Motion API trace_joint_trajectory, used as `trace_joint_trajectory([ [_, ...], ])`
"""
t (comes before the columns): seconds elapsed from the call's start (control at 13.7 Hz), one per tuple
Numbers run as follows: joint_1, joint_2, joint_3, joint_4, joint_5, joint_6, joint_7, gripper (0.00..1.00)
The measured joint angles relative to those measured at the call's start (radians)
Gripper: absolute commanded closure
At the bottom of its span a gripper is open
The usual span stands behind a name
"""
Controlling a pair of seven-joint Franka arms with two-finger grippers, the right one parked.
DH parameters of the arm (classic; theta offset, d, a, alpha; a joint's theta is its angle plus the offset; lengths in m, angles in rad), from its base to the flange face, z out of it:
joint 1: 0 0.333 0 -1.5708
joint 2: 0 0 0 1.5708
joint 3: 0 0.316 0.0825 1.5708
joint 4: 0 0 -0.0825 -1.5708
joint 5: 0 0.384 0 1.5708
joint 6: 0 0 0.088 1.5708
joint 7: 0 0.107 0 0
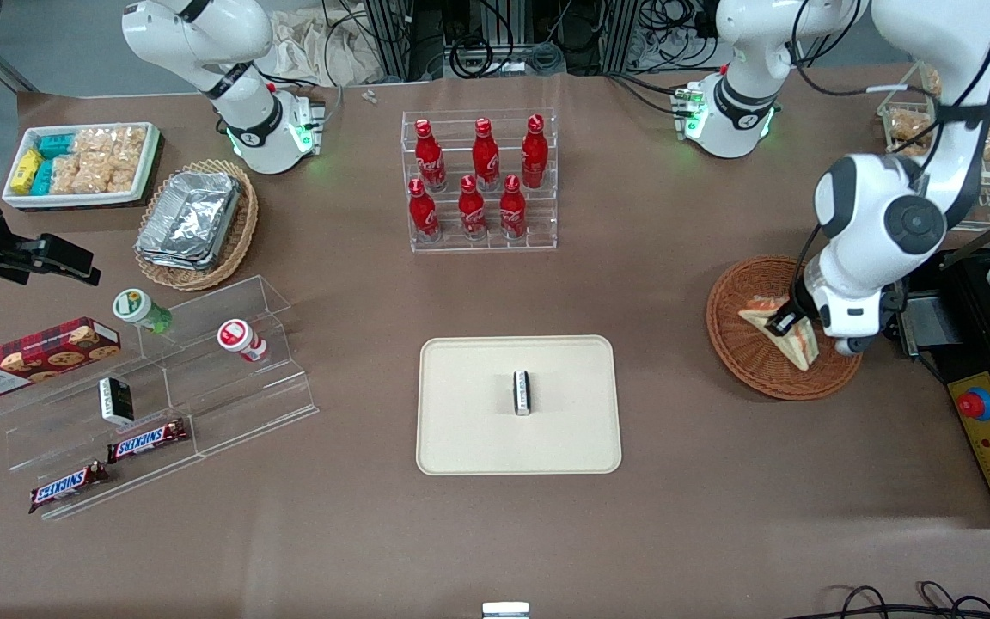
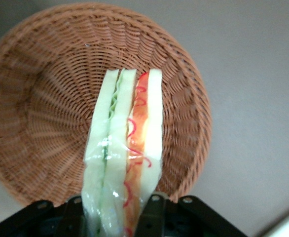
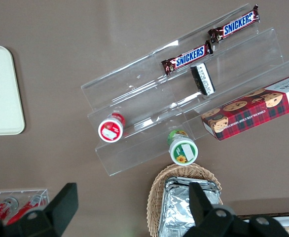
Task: Place sandwich from basket to tray
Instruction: 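Lift the sandwich and carry it toward the white tray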
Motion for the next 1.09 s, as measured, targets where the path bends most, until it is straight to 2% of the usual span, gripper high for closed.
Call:
trace_joint_trajectory([
  [0.15, -0.003, -0.067, -0.046, 0.128, -0.002, -0.24, 0.038, 1.0],
  [0.29, -0.005, -0.079, -0.109, 0.337, -0.003, -0.456, 0.085, 1.0],
  [0.44, -0.008, -0.058, -0.166, 0.495, -0.004, -0.553, 0.157, 1.0],
  [0.58, -0.01, 0.008, -0.239, 0.599, -0.004, -0.601, 0.279, 1.0],
  [0.8, -0.038, 0.155, -0.336, 0.655, 0.002, -0.598, 0.321, 1.0],
  [0.87, -0.065, 0.203, -0.343, 0.657, 0.022, -0.572, 0.322, 1.0],
  [1.09, -0.153, 0.357, -0.344, 0.658, 0.166, -0.454, 0.234, 1.0],
])
